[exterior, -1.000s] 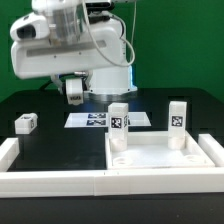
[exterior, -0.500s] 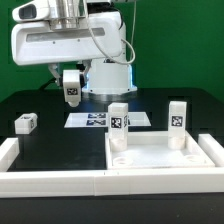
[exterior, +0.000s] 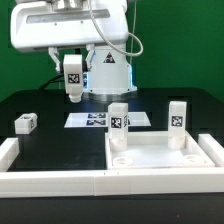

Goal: Assemble square table

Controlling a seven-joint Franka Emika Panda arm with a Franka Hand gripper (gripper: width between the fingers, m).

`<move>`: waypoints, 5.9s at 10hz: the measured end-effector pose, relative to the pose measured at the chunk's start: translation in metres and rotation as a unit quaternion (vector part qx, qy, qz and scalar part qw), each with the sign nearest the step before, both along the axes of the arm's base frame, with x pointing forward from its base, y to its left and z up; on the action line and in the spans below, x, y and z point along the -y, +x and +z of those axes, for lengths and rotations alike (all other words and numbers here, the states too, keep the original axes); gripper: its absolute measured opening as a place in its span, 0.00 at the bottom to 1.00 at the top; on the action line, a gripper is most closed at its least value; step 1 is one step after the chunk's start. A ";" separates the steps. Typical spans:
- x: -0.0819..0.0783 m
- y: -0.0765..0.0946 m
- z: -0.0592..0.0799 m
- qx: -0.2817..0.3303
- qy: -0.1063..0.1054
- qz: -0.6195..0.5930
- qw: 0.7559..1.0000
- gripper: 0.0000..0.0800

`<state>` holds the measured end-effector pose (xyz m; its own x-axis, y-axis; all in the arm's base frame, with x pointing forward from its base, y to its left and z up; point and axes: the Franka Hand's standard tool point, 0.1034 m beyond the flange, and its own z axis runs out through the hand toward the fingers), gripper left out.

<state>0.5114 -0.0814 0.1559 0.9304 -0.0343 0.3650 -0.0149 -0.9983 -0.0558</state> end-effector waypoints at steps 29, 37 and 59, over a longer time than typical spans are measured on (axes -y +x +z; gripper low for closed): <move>-0.187 0.093 -0.050 0.114 0.009 -0.038 0.993 0.37; -0.189 0.098 -0.067 0.109 0.003 -0.024 0.994 0.37; -0.195 0.087 -0.086 0.097 -0.004 -0.015 0.995 0.58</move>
Offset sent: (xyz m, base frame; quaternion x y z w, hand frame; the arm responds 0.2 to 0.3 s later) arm 0.0191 0.0715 -0.0202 -0.0082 0.0237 0.0958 0.9951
